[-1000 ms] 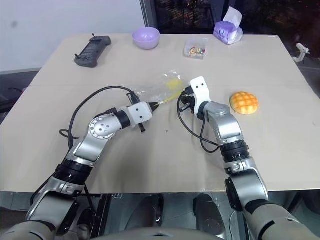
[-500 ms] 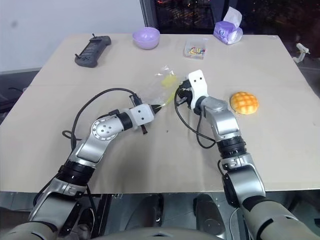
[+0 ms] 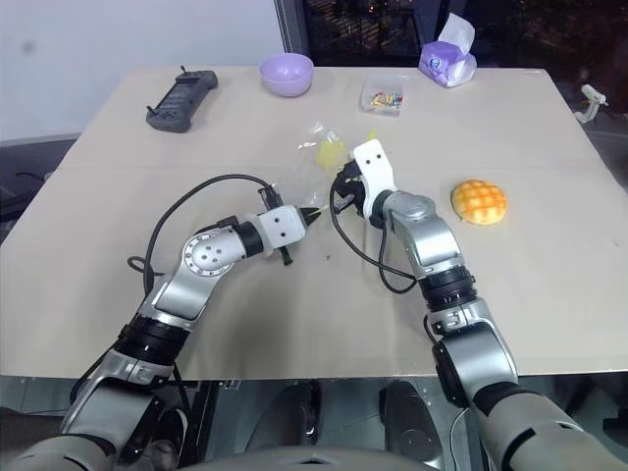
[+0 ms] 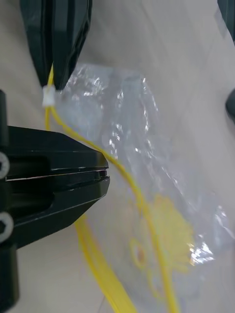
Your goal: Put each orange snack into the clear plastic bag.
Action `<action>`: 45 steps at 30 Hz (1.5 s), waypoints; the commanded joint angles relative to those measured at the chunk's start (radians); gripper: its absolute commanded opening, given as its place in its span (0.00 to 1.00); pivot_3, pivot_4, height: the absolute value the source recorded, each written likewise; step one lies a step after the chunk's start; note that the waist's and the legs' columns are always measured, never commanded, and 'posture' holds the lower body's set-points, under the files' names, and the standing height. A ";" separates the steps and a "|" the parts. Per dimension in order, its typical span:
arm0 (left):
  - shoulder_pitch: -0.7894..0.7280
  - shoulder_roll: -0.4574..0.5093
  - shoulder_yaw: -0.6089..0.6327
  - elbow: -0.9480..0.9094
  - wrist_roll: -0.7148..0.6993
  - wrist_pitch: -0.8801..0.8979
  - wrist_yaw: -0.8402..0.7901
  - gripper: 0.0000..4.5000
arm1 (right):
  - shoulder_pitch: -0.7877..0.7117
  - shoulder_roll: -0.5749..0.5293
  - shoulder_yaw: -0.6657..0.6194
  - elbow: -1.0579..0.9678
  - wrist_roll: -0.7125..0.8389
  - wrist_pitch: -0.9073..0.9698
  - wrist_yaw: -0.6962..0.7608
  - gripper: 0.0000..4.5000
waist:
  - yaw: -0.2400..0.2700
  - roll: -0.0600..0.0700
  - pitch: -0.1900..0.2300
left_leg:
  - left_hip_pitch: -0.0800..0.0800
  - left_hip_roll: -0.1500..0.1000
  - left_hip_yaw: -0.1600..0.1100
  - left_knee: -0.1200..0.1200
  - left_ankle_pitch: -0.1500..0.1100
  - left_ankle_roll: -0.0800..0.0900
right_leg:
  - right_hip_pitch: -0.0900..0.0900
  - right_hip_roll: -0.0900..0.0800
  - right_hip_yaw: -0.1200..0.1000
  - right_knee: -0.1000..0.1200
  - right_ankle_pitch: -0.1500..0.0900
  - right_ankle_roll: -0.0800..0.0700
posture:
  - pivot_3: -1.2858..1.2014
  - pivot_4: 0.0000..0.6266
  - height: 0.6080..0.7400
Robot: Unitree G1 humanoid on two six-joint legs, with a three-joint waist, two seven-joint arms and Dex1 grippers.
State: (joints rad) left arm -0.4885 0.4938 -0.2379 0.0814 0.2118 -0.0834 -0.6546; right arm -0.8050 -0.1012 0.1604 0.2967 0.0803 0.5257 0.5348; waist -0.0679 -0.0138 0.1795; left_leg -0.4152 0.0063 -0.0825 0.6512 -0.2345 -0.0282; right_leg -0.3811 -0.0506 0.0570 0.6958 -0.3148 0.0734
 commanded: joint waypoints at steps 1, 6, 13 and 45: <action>-0.025 -0.015 0.003 -0.074 -0.054 -0.020 -0.031 0.00 | 0.002 -0.016 0.052 0.036 -0.045 -0.105 0.023 0.02 | 0.000 0.000 0.000 | 0.000 0.000 0.000 0.000 0.000 0.000 | 0.000 0.000 0.000 0.000 0.000 0.000 | 0.52 0.24 1.00; -0.044 -0.011 0.023 -0.088 -0.087 -0.011 -0.064 0.00 | -0.001 -0.053 0.074 0.158 -0.089 -0.237 0.043 0.02 | 0.001 0.000 0.000 | 0.000 0.000 0.000 0.000 0.000 0.000 | 0.000 0.000 0.000 0.000 0.000 0.000 | 0.52 0.24 1.00; -0.058 0.033 0.031 -0.064 -0.106 -0.071 -0.102 0.00 | 0.004 -0.112 0.127 0.262 -0.194 -0.567 0.049 0.02 | -0.002 0.000 0.000 | 0.000 0.000 0.000 0.000 0.001 -0.001 | 0.000 0.000 0.000 0.000 0.000 0.000 | 0.52 0.24 1.00; -0.103 -0.032 0.008 0.116 -0.101 -0.157 -0.067 0.00 | 0.246 -0.465 -0.086 -0.354 0.150 -0.183 0.350 0.99 | 0.017 0.000 0.000 | 0.000 0.000 -0.001 0.002 0.000 0.001 | 0.003 -0.001 -0.001 -0.001 0.000 0.000 | 0.52 0.24 1.00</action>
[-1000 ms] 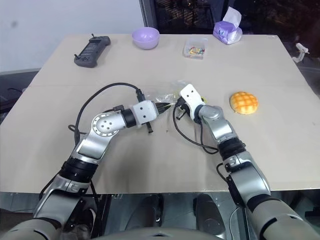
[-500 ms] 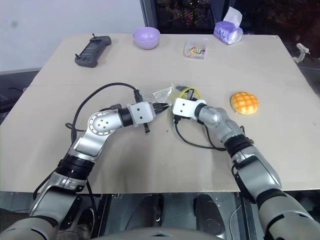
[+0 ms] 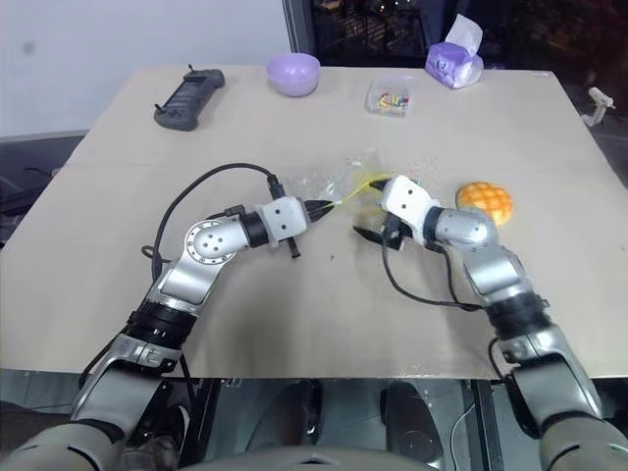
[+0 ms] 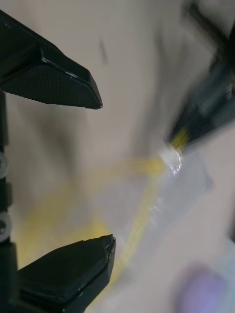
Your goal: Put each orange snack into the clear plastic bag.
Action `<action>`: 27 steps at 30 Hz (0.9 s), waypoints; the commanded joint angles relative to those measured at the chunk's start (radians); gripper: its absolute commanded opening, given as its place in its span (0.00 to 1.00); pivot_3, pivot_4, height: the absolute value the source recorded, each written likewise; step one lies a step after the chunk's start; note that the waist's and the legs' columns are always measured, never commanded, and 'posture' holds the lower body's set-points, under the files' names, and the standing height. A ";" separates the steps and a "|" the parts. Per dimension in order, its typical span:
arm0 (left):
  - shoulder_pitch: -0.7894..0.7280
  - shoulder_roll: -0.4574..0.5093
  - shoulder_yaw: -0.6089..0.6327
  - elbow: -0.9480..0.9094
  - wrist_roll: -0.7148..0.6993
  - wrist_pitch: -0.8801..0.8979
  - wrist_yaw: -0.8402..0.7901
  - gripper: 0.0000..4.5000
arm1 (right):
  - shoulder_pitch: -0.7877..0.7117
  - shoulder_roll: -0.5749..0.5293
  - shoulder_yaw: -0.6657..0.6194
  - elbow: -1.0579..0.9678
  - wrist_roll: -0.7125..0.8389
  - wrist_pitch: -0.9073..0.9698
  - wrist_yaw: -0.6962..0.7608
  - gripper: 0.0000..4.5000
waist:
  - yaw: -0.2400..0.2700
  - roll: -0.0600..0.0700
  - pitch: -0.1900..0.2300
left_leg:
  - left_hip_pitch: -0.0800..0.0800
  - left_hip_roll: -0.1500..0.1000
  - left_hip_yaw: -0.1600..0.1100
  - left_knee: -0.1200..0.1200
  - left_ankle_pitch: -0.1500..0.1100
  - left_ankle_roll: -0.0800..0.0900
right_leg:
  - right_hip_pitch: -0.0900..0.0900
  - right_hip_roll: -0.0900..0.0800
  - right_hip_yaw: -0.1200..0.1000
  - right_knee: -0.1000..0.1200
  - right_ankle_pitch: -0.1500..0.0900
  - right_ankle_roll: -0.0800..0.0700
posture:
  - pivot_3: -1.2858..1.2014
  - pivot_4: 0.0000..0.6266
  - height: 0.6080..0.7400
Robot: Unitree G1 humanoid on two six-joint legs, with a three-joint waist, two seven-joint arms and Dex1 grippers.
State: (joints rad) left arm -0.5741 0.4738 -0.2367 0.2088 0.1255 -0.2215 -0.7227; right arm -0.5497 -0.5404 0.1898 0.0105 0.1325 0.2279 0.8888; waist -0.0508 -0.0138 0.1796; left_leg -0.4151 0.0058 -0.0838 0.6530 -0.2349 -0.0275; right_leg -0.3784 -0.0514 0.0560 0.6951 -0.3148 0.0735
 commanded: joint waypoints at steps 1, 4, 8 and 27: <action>-0.021 -0.015 0.005 -0.005 -0.012 -0.022 0.001 0.00 | -0.013 -0.037 -0.156 -0.039 0.106 0.137 -0.030 0.99 | 0.001 0.000 0.000 | 0.000 0.000 0.000 0.000 0.000 0.000 | 0.000 0.000 0.000 0.000 0.000 0.000 | 0.52 0.24 1.00; -0.027 -0.024 0.003 0.008 -0.006 -0.030 0.001 0.00 | -0.041 -0.061 -0.275 0.100 0.104 0.171 -0.135 0.99 | 0.008 0.000 0.000 | 0.001 0.000 0.000 0.000 0.000 0.000 | 0.000 0.000 -0.001 0.001 0.000 0.000 | 0.52 0.24 1.00; -0.029 -0.029 0.001 0.013 -0.005 -0.036 -0.002 0.00 | -0.062 -0.075 -0.379 0.276 0.112 0.212 -0.237 0.99 | 0.012 0.000 0.000 | 0.000 0.000 0.000 0.000 0.000 0.000 | 0.000 0.000 -0.001 -0.001 0.000 0.000 | 0.52 0.24 1.00; -0.039 -0.028 -0.004 0.033 0.005 -0.049 -0.004 0.00 | -0.045 -0.083 -0.358 0.531 0.029 0.227 -0.360 0.48 | 0.015 0.000 -0.001 | 0.001 -0.001 0.001 0.001 0.000 0.000 | 0.002 -0.001 -0.001 0.000 0.000 0.000 | 0.52 0.24 1.00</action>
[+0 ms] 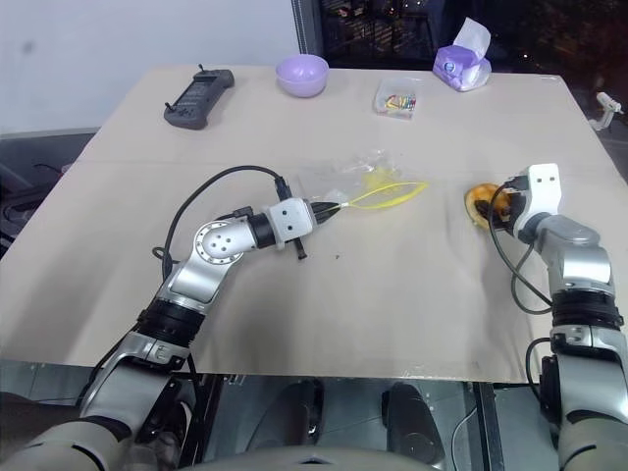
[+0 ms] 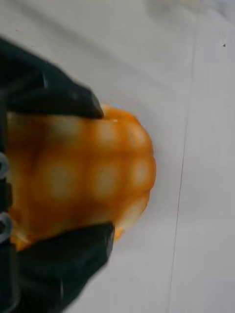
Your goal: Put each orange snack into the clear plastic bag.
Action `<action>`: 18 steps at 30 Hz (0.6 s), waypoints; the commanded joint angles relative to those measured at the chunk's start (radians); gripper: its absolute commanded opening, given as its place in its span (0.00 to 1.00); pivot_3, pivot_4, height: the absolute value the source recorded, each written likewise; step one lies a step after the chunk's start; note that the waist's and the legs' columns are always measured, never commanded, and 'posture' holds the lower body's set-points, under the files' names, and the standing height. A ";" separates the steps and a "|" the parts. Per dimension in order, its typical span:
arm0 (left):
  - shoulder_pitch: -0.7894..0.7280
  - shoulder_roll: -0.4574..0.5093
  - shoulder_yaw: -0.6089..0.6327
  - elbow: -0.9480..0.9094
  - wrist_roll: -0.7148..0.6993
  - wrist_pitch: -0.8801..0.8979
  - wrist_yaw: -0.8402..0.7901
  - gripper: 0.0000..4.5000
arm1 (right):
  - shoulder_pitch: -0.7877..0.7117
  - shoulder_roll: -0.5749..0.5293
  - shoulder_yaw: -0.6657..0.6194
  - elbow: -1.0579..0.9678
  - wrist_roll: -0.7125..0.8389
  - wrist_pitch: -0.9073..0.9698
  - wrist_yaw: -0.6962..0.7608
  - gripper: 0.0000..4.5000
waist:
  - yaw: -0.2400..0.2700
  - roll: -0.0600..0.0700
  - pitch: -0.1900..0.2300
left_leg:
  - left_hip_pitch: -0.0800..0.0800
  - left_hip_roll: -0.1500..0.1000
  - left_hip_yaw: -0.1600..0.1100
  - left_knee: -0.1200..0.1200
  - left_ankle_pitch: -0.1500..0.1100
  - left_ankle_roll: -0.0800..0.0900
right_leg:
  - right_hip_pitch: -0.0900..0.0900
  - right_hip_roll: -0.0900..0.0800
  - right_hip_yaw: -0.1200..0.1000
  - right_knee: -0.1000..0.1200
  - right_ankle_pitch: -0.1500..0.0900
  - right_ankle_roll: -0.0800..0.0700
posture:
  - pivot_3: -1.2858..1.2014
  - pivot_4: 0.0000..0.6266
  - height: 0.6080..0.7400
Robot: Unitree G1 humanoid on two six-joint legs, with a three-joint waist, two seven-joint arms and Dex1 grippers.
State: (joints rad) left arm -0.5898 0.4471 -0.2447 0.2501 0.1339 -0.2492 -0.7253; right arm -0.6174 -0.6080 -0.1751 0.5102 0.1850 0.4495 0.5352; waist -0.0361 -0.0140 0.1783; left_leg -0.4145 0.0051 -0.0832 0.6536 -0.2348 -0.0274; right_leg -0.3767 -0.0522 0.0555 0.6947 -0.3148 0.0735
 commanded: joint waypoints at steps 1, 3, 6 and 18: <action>-0.024 -0.002 0.003 -0.007 -0.003 -0.022 -0.001 0.00 | 0.023 -0.016 0.009 0.023 -0.024 0.007 -0.004 0.38 | 0.000 0.000 0.000 | 0.000 0.000 0.000 0.000 0.000 0.000 | 0.000 0.000 0.000 0.000 0.000 0.000 | 0.52 0.24 1.00; -0.024 -0.003 0.002 -0.005 -0.004 -0.024 -0.002 0.00 | 0.028 -0.015 0.014 -0.010 -0.020 0.012 0.006 0.20 | -0.001 0.000 0.000 | 0.000 0.000 0.000 0.000 0.000 0.000 | 0.000 0.000 0.000 0.000 0.000 0.000 | 0.52 0.24 1.00; -0.023 -0.003 0.001 -0.005 -0.004 -0.026 -0.004 0.00 | 0.048 -0.016 0.025 -0.077 0.000 0.006 0.060 0.00 | -0.001 0.000 0.000 | 0.000 0.000 0.000 0.000 0.000 0.000 | 0.000 0.000 0.000 0.000 0.000 0.000 | 0.52 0.24 1.00; -0.019 -0.013 -0.004 -0.018 -0.003 -0.026 -0.011 0.00 | 0.107 0.019 0.106 -0.519 0.213 0.093 0.341 0.00 | -0.006 0.001 0.001 | -0.001 0.000 0.000 0.000 0.000 0.000 | -0.001 0.001 0.000 0.000 0.000 0.000 | 0.52 0.24 1.00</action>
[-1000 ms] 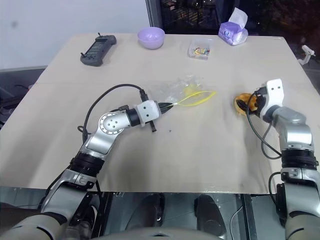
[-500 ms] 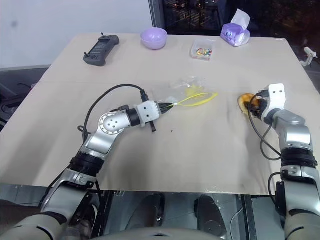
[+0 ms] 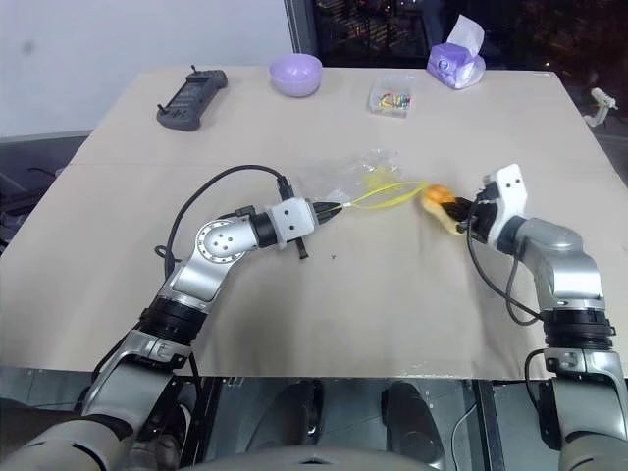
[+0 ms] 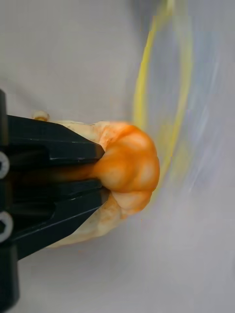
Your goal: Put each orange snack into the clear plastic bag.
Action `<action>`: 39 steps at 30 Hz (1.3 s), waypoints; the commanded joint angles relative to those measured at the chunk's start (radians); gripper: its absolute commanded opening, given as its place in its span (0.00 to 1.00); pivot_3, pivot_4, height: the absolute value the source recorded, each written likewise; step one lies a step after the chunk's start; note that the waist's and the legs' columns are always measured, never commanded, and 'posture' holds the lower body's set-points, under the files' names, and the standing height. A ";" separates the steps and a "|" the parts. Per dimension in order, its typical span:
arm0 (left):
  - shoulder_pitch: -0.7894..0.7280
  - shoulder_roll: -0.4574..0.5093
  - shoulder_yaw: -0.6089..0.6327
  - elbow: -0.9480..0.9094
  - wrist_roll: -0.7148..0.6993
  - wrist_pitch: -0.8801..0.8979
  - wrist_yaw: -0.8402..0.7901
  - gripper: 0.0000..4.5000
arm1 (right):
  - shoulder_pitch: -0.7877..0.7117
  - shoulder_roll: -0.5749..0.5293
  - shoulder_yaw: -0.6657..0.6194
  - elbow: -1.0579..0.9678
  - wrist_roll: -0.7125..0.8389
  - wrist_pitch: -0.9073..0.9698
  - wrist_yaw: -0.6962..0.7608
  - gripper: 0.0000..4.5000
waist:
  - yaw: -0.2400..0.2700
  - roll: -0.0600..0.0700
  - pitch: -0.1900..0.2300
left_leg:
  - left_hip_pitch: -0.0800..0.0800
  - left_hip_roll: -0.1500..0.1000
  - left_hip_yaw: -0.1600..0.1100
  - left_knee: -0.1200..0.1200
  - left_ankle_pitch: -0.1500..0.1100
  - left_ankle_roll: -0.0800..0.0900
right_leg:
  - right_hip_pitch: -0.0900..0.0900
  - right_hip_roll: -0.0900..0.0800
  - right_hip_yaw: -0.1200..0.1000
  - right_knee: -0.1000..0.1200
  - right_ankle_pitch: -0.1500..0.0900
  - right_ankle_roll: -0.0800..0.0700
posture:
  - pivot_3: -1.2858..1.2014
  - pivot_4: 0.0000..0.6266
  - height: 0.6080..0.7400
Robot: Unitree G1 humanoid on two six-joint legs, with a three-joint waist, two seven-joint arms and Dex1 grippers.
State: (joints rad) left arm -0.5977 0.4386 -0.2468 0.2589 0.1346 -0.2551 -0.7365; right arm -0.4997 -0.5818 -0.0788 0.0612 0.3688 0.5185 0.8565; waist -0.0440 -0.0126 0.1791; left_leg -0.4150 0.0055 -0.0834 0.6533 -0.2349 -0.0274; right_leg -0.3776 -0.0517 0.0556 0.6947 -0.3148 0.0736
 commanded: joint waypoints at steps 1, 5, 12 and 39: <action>-0.011 -0.006 -0.003 -0.027 -0.004 -0.020 -0.001 0.00 | -0.016 -0.005 0.017 -0.079 0.033 0.031 0.022 0.00 | 0.004 0.000 0.000 | 0.000 0.000 0.000 0.000 0.000 0.000 | 0.000 0.000 0.000 0.000 0.000 0.000 | 0.52 0.24 1.00; -0.010 -0.013 -0.007 -0.027 -0.003 -0.020 -0.002 0.00 | -0.034 -0.006 0.063 -0.090 0.017 0.049 0.023 0.00 | 0.007 0.000 0.000 | 0.000 0.000 -0.001 0.000 0.000 0.000 | 0.000 0.000 -0.001 0.000 0.000 0.000 | 0.52 0.24 1.00; -0.014 -0.021 -0.010 -0.029 0.000 -0.027 -0.005 0.00 | -0.077 0.018 0.089 -0.038 -0.016 0.035 -0.015 0.00 | 0.002 0.000 0.000 | 0.000 0.000 -0.001 0.000 0.000 0.000 | 0.000 0.000 -0.001 0.000 0.000 0.000 | 0.52 0.24 1.00; -0.046 -0.058 -0.057 -0.029 -0.010 -0.081 -0.076 0.00 | -0.185 0.161 0.118 0.044 -0.074 0.022 -0.112 0.00 | 0.001 0.000 0.000 | 0.000 0.000 -0.001 0.000 0.000 0.000 | 0.000 0.000 -0.001 0.000 0.000 0.000 | 0.52 0.24 1.00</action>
State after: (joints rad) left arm -0.6255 0.3831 -0.3076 0.2480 0.1337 -0.3138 -0.8120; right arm -0.6585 -0.4249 0.0758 0.1325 0.2789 0.5423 0.7660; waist -0.0431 -0.0125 0.1792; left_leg -0.4154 0.0054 -0.0839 0.6532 -0.2348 -0.0275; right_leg -0.3781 -0.0516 0.0550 0.6946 -0.3148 0.0735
